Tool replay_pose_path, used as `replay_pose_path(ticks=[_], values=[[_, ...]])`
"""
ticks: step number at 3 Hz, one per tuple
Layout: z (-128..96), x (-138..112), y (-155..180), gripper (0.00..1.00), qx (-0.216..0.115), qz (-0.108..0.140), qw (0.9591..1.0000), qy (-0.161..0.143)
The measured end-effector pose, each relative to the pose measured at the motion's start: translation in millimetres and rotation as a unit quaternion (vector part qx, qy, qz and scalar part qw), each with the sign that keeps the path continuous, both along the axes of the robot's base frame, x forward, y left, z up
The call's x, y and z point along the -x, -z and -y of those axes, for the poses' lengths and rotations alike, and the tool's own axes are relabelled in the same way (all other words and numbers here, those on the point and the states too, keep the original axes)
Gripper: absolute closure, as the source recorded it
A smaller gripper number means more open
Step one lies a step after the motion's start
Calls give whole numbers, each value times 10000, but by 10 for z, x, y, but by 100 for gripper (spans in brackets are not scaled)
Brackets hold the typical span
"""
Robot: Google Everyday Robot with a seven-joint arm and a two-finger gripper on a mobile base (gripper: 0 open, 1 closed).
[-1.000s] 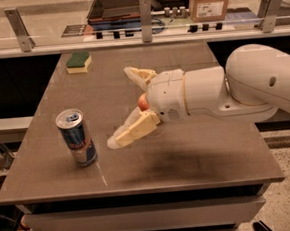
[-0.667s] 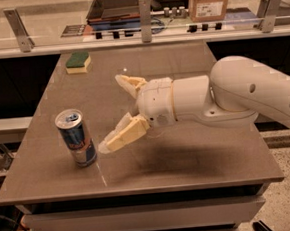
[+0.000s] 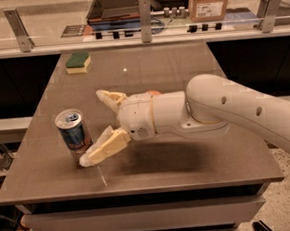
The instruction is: Move redbull can near sponge
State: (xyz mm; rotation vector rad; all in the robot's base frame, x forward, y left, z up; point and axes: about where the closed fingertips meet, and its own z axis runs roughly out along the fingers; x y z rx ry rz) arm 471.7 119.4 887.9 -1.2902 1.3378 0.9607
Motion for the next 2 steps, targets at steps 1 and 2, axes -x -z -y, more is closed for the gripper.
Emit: replay_pose_path(ticks=[1, 2], values=[[-225, 72, -23, 0, -184, -27, 9997, -183], [-448, 170, -47, 0, -383, -100, 9986, -354]])
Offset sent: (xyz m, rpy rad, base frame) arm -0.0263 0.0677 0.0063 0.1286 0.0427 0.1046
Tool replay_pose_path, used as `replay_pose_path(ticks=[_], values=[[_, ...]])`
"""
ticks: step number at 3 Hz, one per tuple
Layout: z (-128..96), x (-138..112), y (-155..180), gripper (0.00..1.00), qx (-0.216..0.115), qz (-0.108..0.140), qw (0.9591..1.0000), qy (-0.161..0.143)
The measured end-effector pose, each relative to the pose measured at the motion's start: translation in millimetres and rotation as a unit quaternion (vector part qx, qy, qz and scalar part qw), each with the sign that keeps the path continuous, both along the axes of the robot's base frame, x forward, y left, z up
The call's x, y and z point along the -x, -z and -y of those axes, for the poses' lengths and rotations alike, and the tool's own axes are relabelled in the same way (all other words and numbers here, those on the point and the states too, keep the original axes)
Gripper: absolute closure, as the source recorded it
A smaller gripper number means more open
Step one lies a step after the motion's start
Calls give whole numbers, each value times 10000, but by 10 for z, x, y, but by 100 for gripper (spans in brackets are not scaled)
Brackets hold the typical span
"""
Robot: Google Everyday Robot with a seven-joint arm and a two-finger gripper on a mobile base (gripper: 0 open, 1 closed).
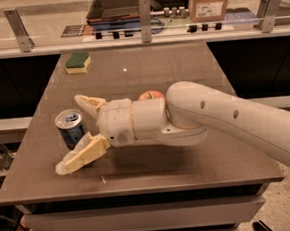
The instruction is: Move redbull can near sponge
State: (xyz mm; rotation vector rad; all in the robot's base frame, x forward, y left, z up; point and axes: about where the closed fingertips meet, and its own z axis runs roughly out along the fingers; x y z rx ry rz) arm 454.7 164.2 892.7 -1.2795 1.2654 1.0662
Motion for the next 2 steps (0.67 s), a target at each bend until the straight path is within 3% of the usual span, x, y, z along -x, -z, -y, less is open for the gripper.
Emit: replay_pose_path(ticks=[1, 2], values=[[-31, 21, -13, 15, -10, 6, 10000, -30], [-51, 36, -23, 39, -8, 16, 10000, -51]])
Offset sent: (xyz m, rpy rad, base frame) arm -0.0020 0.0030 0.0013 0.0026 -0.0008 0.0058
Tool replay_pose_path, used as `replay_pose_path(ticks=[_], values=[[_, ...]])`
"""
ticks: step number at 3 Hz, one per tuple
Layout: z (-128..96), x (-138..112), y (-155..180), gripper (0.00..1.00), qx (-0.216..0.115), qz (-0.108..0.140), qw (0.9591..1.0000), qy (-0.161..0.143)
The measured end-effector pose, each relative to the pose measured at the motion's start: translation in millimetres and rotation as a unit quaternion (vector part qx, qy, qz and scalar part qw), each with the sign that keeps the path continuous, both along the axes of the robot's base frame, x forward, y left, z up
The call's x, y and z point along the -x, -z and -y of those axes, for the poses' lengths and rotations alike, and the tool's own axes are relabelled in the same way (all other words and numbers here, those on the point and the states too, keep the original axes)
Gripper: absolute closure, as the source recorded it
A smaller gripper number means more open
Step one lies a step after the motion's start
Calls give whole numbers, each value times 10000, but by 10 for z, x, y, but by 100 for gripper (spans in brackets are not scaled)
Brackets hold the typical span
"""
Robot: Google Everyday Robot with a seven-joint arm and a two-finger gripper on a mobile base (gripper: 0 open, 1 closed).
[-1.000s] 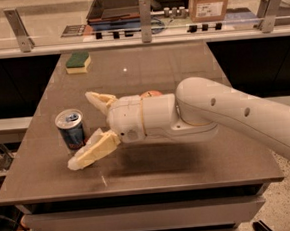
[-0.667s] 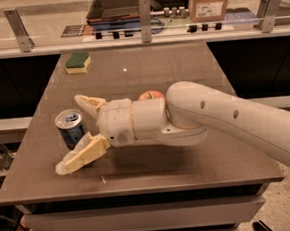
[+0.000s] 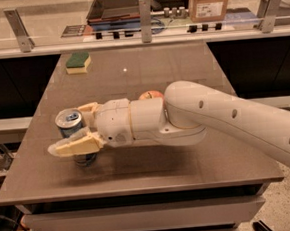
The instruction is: Move redbull can near sponge
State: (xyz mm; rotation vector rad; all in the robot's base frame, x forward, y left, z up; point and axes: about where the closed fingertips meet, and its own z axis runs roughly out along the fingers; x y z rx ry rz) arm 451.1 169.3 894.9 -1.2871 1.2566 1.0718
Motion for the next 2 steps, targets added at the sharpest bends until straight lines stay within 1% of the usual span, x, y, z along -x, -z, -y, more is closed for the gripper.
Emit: replay_pose_path(ticks=[2], values=[[-33, 27, -18, 86, 6, 20, 10000, -35]])
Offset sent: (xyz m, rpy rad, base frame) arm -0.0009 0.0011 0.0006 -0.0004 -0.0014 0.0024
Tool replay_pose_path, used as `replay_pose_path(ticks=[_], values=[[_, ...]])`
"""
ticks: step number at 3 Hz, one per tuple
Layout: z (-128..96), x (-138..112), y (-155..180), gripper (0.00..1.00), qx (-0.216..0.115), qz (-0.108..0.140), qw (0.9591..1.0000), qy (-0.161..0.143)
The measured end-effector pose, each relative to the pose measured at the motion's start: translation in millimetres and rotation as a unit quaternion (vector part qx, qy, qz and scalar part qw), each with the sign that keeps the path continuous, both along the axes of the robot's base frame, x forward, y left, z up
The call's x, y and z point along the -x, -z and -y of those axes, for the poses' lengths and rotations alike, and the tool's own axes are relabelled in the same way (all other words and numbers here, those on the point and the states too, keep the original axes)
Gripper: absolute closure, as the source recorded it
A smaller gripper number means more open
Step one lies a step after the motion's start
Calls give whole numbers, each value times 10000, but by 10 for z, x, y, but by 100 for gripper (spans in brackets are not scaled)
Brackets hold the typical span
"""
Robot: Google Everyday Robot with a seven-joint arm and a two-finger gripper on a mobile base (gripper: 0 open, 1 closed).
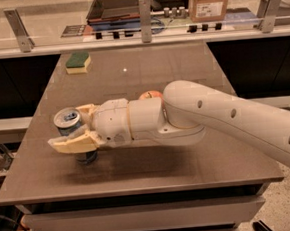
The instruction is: Move redbull can near sponge
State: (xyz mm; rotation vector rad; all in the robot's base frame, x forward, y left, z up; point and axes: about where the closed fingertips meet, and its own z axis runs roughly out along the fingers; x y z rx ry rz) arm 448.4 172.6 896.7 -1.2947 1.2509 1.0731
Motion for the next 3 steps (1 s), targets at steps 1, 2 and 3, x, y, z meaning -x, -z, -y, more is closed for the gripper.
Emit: replay_pose_path(ticks=[1, 2, 3], values=[[-17, 14, -9, 100, 3, 10, 10000, -18], [52, -62, -88, 100, 55, -19, 10000, 43], [265, -299, -248, 100, 10, -155, 9988, 461]])
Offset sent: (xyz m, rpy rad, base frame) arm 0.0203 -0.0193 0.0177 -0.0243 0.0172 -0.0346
